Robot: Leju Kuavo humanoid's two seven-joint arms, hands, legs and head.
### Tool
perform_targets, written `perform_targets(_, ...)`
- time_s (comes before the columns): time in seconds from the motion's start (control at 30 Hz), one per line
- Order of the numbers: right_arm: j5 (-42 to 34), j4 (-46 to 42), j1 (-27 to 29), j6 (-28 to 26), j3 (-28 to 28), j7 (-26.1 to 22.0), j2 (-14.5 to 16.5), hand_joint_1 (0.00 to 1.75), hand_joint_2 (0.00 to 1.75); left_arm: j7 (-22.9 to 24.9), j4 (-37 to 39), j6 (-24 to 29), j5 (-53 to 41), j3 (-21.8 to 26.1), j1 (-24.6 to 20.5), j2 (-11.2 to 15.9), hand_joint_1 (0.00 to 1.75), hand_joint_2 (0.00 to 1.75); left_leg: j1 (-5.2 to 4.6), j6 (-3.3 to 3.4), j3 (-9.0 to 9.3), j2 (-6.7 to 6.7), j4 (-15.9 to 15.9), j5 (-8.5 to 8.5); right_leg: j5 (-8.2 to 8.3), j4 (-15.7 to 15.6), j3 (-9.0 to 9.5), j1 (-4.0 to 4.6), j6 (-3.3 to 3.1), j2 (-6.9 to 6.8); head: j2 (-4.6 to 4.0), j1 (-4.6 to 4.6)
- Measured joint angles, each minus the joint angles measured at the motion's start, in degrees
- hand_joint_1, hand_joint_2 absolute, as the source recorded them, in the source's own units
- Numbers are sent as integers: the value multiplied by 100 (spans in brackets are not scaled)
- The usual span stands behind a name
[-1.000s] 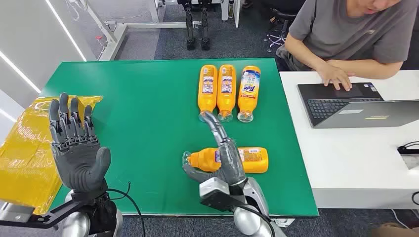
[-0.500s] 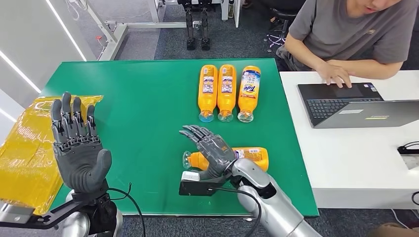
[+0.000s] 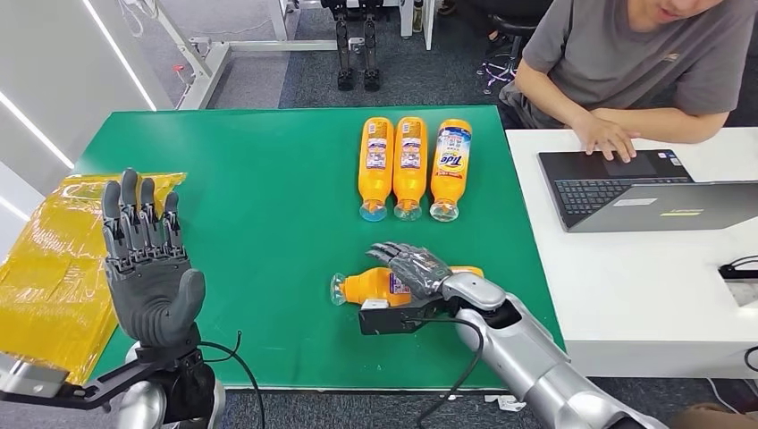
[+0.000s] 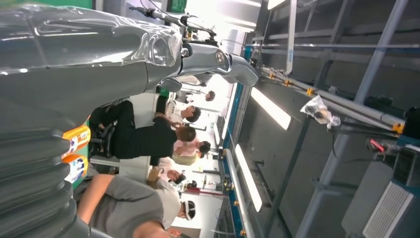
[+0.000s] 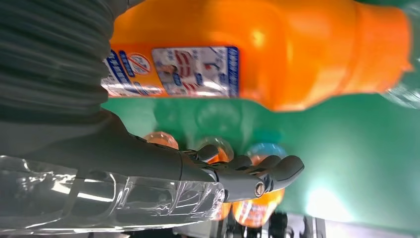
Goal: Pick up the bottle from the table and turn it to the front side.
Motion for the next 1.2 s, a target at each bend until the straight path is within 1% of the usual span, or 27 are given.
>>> perform_targets(0.1,-37,223,-194,183,71,-4,-52,0,175,1,23,69,19,-1,-3,2,0,175,0,0,0,1,0,0,2,0,0,0,1,1,0,0)
perform_targets(0.23,-134,570,-486,619,196,-39,-103,0,175,1,59,151,65,-3,-8,2,0,175,0,0,0,1,3,1,4,0,1,0,3,1,0,0)
perform_targets(0.43,-171,972,-747,954,406,-26,-166,0,175,1,114,208,98,-6,-14,2,0,175,0,1,-1,0,5,1,5,0,1,0,3,1,0,0)
perform_targets(0.6,-166,1171,-863,1004,573,43,-232,0,175,0,139,231,106,-7,-17,2,0,175,0,1,-2,1,6,0,5,0,1,0,4,2,0,0)
perform_targets(0.8,-198,1313,-959,1004,686,110,-281,0,175,-1,182,242,126,-9,-23,2,0,175,0,1,-1,1,7,0,5,0,1,0,4,2,0,-1)
perform_targets(1.03,-238,1459,-1067,976,757,269,-417,0,175,1,277,192,169,-9,-63,2,0,175,0,1,-2,2,13,0,10,0,1,0,11,3,0,0)
perform_targets(1.07,-243,1475,-1077,954,772,298,-442,36,175,1,297,178,173,-9,-85,2,0,175,0,1,-2,2,14,0,10,0,2,0,12,4,0,0)
perform_targets(1.17,-263,1509,-1091,868,814,343,-504,155,175,1,351,120,186,-9,-139,2,0,175,0,1,-2,3,17,0,12,0,2,0,14,5,0,0)
perform_targets(1.2,-268,1515,-1091,832,824,344,-525,161,175,1,367,98,187,-9,-155,2,0,175,0,2,-2,3,18,0,12,0,3,0,15,5,0,0)
